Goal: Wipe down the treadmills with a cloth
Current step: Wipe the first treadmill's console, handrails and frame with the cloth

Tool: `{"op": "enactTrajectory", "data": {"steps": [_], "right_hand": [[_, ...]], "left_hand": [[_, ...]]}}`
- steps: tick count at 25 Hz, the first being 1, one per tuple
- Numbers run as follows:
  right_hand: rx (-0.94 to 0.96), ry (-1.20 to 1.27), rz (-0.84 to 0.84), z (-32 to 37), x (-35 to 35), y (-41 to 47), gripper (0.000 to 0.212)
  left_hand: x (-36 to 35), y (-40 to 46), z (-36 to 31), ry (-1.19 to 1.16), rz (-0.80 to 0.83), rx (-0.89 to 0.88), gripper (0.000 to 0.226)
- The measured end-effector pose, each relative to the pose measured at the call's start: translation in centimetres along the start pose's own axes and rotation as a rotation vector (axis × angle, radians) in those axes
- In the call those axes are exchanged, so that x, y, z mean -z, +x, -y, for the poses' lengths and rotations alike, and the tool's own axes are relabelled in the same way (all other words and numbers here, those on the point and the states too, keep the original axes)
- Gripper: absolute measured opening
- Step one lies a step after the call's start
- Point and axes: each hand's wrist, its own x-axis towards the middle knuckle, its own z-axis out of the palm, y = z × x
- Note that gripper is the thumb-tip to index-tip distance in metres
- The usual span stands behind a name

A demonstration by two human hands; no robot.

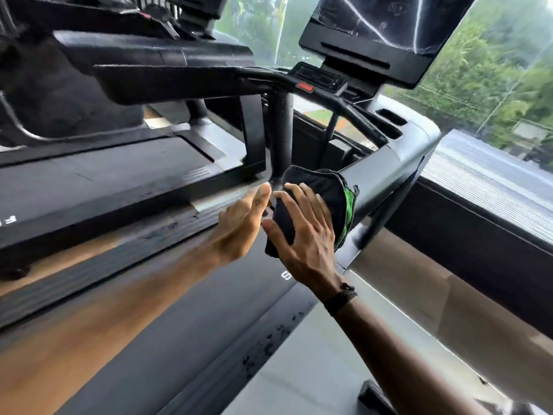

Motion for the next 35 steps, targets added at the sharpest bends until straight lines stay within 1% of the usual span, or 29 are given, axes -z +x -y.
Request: {"op": "enactTrajectory", "data": {"steps": [4,7,9,10,11,12,13,14,15,16,17,19,21,23,25,28,31,33,35], "right_hand": [[0.061,-0.029,0.017,0.6,0.4,1.0,0.053],[0.095,-0.102,0.074,1.6,0.5,2.6,0.046],[0.106,-0.175,0.145,2.5,0.7,3.6,0.041],[0.111,-0.156,0.176,2.6,0.8,3.9,0.038],[0.103,-0.049,0.195,2.5,1.2,4.1,0.034],[0.063,0.144,0.197,2.0,1.7,4.2,0.031],[0.0,0.372,0.154,1.3,2.5,4.4,0.031],[-0.062,0.561,0.045,0.3,3.3,4.7,0.031],[-0.128,0.658,-0.089,-0.9,4.0,5.0,0.031],[-0.2,0.673,-0.192,-2.3,4.6,5.4,0.031],[-0.269,0.649,-0.239,-3.6,4.9,5.8,0.032],[-0.371,0.588,-0.217,-6.0,4.7,6.1,0.034],[-0.409,0.555,-0.18,-8.0,4.5,5.9,0.035],[-0.399,0.52,-0.15,-9.5,4.7,6.2,0.035],[-0.358,0.48,-0.075,-10.1,4.7,6.8,0.036],[-0.249,0.439,0.052,-10.2,4.2,7.8,0.044],[-0.133,0.419,0.171,-9.4,2.8,9.1,0.051],[-0.077,0.43,0.214,-8.5,2.0,9.6,0.058],[-0.064,0.462,0.252,-7.6,1.2,9.6,0.07]], "left_hand": [[0.9,-0.5,0.4,-0.001,-0.003,-0.01,0.098],[0.9,-0.1,0.4,-0.099,-0.05,0.006,0.089],[0.4,0.0,0.3,-0.193,-0.076,0.029,0.07],[0.1,0.0,0.2,-0.238,-0.084,0.047,0.058],[-0.3,0.0,0.1,-0.268,-0.102,0.046,0.05],[-0.6,0.0,-0.1,-0.27,-0.134,0.012,0.048],[-0.8,0.1,-0.3,-0.255,-0.176,-0.044,0.051],[-1.1,0.2,-0.8,-0.219,-0.211,-0.115,0.057],[-1.4,0.3,-1.6,-0.16,-0.224,-0.195,0.062],[-1.9,0.4,-2.7,-0.06,-0.208,-0.274,0.065],[-2.4,0.6,-3.8,0.087,-0.158,-0.341,0.067],[-3.9,1.9,-5.6,0.432,-0.019,-0.394,0.073],[-5.0,3.5,-6.4,0.684,0.093,-0.343,0.079],[-5.9,4.7,-6.2,0.88,0.117,-0.288,0.088],[-6.3,4.8,-5.8,0.962,0.055,-0.268,0.099],[-6.5,4.6,-5.8,0.902,-0.081,-0.194,0.102],[-6.3,3.6,-6.0,0.853,-0.177,-0.112,0.092],[-5.9,2.5,-5.7,0.726,-0.261,-0.055,0.079],[-5.7,1.0,-4.6,0.496,-0.352,0.021,0.066]]}}
